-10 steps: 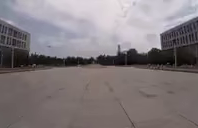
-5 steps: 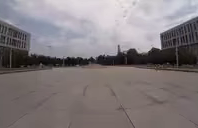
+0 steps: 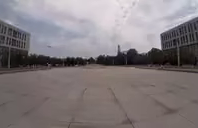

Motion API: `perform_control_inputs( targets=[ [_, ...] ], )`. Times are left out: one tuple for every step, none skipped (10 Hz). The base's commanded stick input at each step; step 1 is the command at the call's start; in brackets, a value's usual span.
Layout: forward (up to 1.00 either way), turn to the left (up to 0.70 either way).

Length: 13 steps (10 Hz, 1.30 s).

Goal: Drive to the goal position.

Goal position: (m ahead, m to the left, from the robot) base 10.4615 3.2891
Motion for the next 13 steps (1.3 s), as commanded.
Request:
perform_control_inputs(
  targets=[
    [0.70, 0.00],
    [0.70, 0.00],
    [0.70, 0.00],
    [0.70, 0.00],
    [0.70, 0.00],
    [0.70, 0.00],
    [0.70, 0.00],
    [0.70, 0.00],
    [0.70, 0.00],
    [0.70, 0.00],
    [0.70, 0.00],
    [0.70, 0.00],
    [0.70, 0.00]
  ],
)
